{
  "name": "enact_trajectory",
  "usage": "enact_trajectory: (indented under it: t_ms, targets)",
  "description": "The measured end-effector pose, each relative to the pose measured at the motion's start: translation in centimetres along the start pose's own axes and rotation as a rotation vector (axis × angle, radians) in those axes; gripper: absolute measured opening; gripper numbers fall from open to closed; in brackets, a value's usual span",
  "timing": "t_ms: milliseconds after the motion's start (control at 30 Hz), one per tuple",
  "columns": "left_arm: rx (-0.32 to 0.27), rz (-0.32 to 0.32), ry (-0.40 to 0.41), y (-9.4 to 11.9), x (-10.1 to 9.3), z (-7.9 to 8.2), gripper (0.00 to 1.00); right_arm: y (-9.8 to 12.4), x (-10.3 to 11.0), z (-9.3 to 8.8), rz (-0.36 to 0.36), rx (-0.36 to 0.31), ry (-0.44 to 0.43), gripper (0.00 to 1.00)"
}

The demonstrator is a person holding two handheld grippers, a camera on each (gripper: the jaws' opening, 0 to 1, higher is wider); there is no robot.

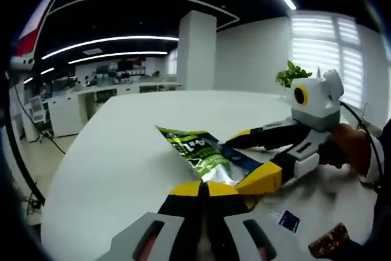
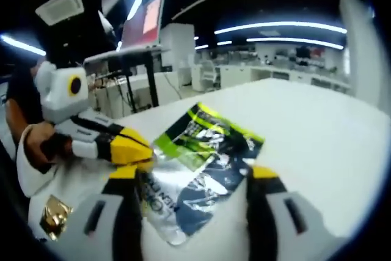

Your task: Arrange the skincare products in the storage area until every visible bottle or jar stands upright without overlapping.

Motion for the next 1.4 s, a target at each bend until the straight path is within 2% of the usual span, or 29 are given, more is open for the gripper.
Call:
enact_trajectory:
  t_ms: [67,133,200,267,300,333,400,500,567,600,633,733,867,1000,1133,1333,1400]
  targets:
    - [-0.031,-0.007,0.01,0.3,0.0,0.3,0.0,0.2,-0.1,0.0,0.011,-0.008,-0.026,0.65]
    - [-0.093,0.008,-0.051,0.5,-0.2,0.9,0.0,0.4,-0.1,0.1,0.024,-0.025,-0.057,0.65]
    - [-0.103,-0.002,-0.039,0.7,-0.5,1.1,0.0,0.4,-0.1,0.1,0.025,-0.026,-0.058,0.66]
    - [-0.139,0.003,-0.032,1.0,-0.5,1.4,0.0,0.4,-0.3,0.0,0.014,-0.024,-0.064,0.72]
    - [-0.203,-0.011,-0.034,1.3,-0.5,1.8,0.0,0.4,-0.4,0.0,0.027,-0.031,-0.052,0.75]
    - [-0.224,-0.026,-0.018,1.4,-0.6,2.0,0.0,0.4,-0.6,0.1,0.019,-0.029,-0.066,0.76]
    - [-0.266,-0.037,0.007,1.6,-0.5,2.4,0.0,0.5,-0.6,0.1,0.033,-0.038,-0.096,0.75]
    - [-0.291,-0.048,0.021,1.8,-0.4,2.5,0.0,0.2,-0.5,0.1,0.058,-0.039,-0.117,0.7]
    - [-0.308,-0.062,0.025,1.9,-0.4,2.6,0.0,0.1,-0.3,-0.1,0.091,-0.038,-0.135,0.65]
    - [-0.314,-0.068,0.035,1.9,-0.4,2.7,0.0,0.0,0.1,-0.3,0.15,-0.035,-0.193,0.59]
    - [-0.341,-0.065,0.05,2.0,-0.3,2.8,0.0,0.0,-0.3,-0.1,0.128,-0.053,-0.214,0.58]
    - [-0.34,-0.056,0.067,2.2,0.1,2.8,0.0,0.2,-0.5,-0.2,0.144,-0.048,-0.285,0.46]
    - [-0.374,-0.003,0.061,2.7,0.4,3.0,0.0,0.8,-1.1,0.6,0.184,-0.155,-0.388,0.23]
    - [-0.396,0.012,0.082,2.9,0.5,3.2,0.0,1.4,-1.5,2.1,0.228,-0.276,-0.465,0.13]
    - [-0.413,0.032,0.082,3.2,0.5,3.5,0.0,2.0,-1.4,3.1,0.264,-0.329,-0.461,0.05]
    - [-0.473,-0.04,0.21,3.8,0.6,4.0,0.0,2.8,-0.8,4.2,0.314,-0.369,-0.42,0.02]
    - [-0.478,-0.046,0.215,3.9,0.7,3.9,0.0,3.3,-0.5,4.7,0.343,-0.39,-0.397,0.0]
Point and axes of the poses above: the point that each gripper's makers call its tool centre point, and the gripper's own axes: y roughly backward along the fingers, x roughly to its left, z roughly out of its top, the point moved 9 cm from there along y, roughly backward along the fingers, and after that the axes turned 9 degrees about -y, right-handed, at the moved point
